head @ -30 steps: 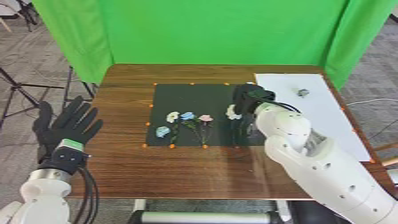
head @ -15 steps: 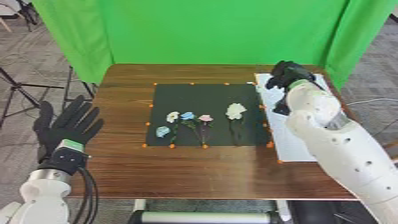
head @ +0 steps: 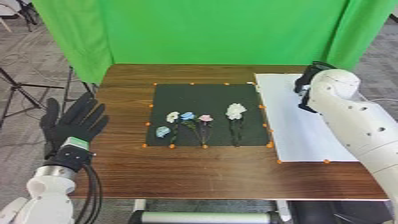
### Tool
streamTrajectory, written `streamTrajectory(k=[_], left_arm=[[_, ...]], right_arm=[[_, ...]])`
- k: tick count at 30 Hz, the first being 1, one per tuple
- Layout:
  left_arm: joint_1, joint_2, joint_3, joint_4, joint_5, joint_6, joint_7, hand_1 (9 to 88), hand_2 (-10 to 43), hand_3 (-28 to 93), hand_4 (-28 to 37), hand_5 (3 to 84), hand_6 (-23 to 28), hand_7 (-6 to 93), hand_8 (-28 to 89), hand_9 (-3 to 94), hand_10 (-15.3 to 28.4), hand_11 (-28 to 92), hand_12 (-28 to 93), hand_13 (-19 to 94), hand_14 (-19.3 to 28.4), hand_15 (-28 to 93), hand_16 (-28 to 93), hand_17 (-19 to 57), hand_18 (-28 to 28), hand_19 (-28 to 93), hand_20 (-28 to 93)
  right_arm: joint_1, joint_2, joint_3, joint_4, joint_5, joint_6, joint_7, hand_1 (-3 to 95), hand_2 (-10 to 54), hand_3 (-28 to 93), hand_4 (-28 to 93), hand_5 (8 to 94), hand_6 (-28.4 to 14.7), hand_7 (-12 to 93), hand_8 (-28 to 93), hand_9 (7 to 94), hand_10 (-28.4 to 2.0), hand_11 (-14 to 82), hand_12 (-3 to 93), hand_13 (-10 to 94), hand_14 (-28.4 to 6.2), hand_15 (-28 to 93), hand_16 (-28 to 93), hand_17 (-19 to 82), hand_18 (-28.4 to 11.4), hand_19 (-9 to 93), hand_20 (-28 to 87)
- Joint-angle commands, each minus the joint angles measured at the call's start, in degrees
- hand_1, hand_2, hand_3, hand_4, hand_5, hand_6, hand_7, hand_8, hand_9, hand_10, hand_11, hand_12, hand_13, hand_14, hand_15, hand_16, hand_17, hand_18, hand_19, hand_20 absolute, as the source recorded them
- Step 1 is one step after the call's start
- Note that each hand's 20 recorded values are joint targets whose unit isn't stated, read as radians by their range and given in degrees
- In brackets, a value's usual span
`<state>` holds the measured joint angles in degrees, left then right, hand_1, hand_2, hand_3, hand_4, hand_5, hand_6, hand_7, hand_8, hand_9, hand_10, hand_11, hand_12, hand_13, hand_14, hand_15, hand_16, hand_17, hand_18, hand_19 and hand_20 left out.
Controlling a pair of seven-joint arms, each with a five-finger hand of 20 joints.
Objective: Arrange flowers
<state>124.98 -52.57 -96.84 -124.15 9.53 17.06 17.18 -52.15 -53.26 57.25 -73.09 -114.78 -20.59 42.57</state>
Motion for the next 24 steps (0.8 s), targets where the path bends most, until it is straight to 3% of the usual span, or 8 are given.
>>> streamTrajectory(k=[1, 6, 8, 12, 14, 16, 20, 24], left_arm=[[1.4, -0.78, -0.72, -0.14, 0.6, -1.09, -1.73, 22.4, 13.5, 69, -28.3, 34.9, 7.8, 15.1, -8, 27.0, 13.7, 20, 10, 15, 13.9, 31, -8, -7.9, 12.5, 29, 6], [1.2, -0.97, -0.62, 0.03, 0.57, -1.63, -2.05, 22.7, 13.5, 69, -28.3, 35.1, 7.8, 15.1, -8, 27.0, 13.7, 20, 10, 16, 14.0, 31, -8, -7.8, 12.4, 29, 6], [1.0, -1.04, -0.48, -0.01, 0.51, -1.63, -1.87, 22.7, 13.4, 69, -28.3, 35.1, 7.8, 15.1, -8, 27.2, 13.8, 20, 10, 16, 14.1, 32, -8, -7.9, 12.4, 29, 6], [0.9, -1.14, -0.36, 0.0, 0.6, -1.86, -2.13, 22.8, 13.4, 69, -28.3, 35.4, 8.0, 15.2, -8, 27.3, 13.7, 20, 11, 16, 14.3, 32, -8, -7.9, 12.4, 29, 7], [1.1, -1.11, -0.4, -0.17, 0.54, -1.6, -1.95, 22.8, 13.4, 69, -28.3, 35.5, 8.0, 15.1, -8, 27.4, 13.7, 20, 10, 16, 14.3, 32, -8, -7.9, 12.4, 29, 7], [1.0, -1.48, -0.54, -0.14, 0.75, -1.63, -2.36, 22.9, 13.4, 69, -28.3, 35.5, 8.1, 15.1, -8, 27.4, 13.7, 20, 10, 16, 14.3, 32, -8, -7.9, 12.4, 29, 6], [1.4, -1.37, -0.65, -0.32, 0.57, -1.34, -1.98, 23.7, 13.2, 69, -28.3, 35.5, 8.1, 15.1, -8, 27.5, 13.8, 20, 10, 16, 14.3, 32, -8, -7.8, 12.4, 29, 6], [1.5, -1.26, -0.89, -0.37, 0.54, -1.2, -1.73, 23.8, 13.2, 69, -28.3, 35.7, 8.1, 15.1, -8, 27.5, 13.7, 20, 10, 16, 14.2, 32, -8, -7.8, 12.4, 29, 6]], right_arm=[[-4.0, 0.1, 1.8, 1.0, 0.1, -1.8, 0.7, 43.1, -9.5, 79, -27, 38.5, -8.9, 10, -10, 34.0, -15.1, 11.1, 6.9, 60, -14.5, 66, 21, 32, -24.4, 81, 32], [-6.9, 0.5, 2.4, 0.5, 0.5, 1.7, -1.6, 46.9, -9.5, 78, -28, 42.2, -6.3, 14, -13, 39.8, -12.9, 12.6, 6.8, 62, -12.2, 59, 22, 33, -23.7, 82, 33], [-7.3, 0.7, 0.7, 0.6, -1.1, 7.1, -1.6, 49.0, -9.5, 76, -28, 45.4, -4.8, 16, -14, 44.1, -11.5, 13.5, 7.4, 62, -10.7, 55, 26, 33, -23.2, 82, 33], [-8.0, 0.9, -0.4, 0.3, -3.6, 9.3, -1.8, 55.6, -9.5, 70, -28, 60.3, -0.7, 21, -15, 64.1, -10.2, 15.8, 12.5, 67, -7.0, 48, 35, 34, -22.0, 83, 35], [-8.3, 1.1, -0.8, 0.2, -4.5, 10.2, -1.8, 57.8, -9.5, 69, -28, 63.9, -0.4, 23, -8, 69.9, -9.5, 13.0, 19.6, 68, -6.3, 48, 37, 35, -21.8, 83, 36], [-8.9, 1.6, -0.6, -0.4, -3.9, 11.2, -2.3, 61.2, -9.5, 67, -28, 68.4, -0.2, 29, -3, 79.3, -8.4, 9.1, 33.3, 70, -5.3, 49, 41, 36, -21.3, 83, 38], [-11.4, 3.1, 0.9, -3.8, -5.4, 14.7, -2.6, 62.9, -9.5, 69, -28, 72.4, 0.5, 37, 0, 84.8, -8.0, 11.5, 40.6, 72, -4.8, 49, 43, 37, -21.2, 83, 39], [-16.8, 4.3, 4.4, -12.6, -7.9, 18.2, -2.8, 62.5, -9.5, 71, -28, 73.5, 0.5, 37, 1, 85.8, -7.9, 12.3, 42.3, 73, -5.1, 50, 43, 37, -21.6, 84, 40]])
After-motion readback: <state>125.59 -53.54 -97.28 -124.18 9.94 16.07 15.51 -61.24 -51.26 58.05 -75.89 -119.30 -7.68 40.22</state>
